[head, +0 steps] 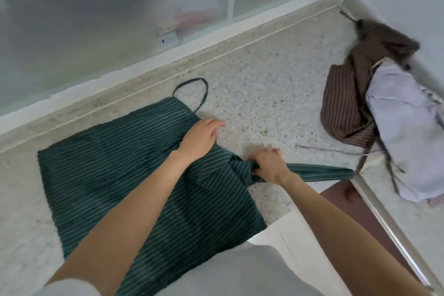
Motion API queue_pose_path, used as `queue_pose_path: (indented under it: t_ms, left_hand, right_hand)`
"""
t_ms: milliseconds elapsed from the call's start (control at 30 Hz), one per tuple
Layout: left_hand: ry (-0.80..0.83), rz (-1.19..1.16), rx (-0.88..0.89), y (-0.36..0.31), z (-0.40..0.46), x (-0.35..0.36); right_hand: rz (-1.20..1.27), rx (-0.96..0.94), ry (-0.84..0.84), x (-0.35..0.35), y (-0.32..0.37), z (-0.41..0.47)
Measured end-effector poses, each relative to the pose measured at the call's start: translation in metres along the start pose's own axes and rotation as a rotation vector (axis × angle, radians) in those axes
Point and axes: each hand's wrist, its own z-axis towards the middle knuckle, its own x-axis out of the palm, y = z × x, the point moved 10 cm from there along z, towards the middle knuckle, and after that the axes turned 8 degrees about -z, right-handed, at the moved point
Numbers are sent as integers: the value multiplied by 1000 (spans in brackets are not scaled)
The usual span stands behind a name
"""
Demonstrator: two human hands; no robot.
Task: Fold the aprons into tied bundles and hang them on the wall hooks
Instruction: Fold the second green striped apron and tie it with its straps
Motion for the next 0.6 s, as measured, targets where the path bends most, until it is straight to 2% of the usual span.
queue_pose_path:
  t_ms: [67,167,233,300,433,467,533,600]
  left_hand:
    - [162,49,-45,15,16,17]
    - [386,294,-48,34,22,39]
    - [377,410,-20,38,26,41]
    - [231,405,14,35,37,29]
    - [-165,311,-86,32,49,-15]
    - [-199,286,-80,25,49,-17]
    - [-181,193,52,-3,50,-7]
    - [-6,109,244,-37,49,27]
  right_hand:
    - [23,12,-148,-19,-10,-1]
    - [144,112,-565,-74,-42,-14]
    - [120,143,-752,-101,-60,-23]
    - [44,144,-803,-113,-68,-22]
    - [-36,100,-719,-99,-62,-21]
    - [-3,143,-733,-93,-64,-28]
    - [119,255,-799,-85,-67,-47]
    - [157,251,-792,-73,-62,-48]
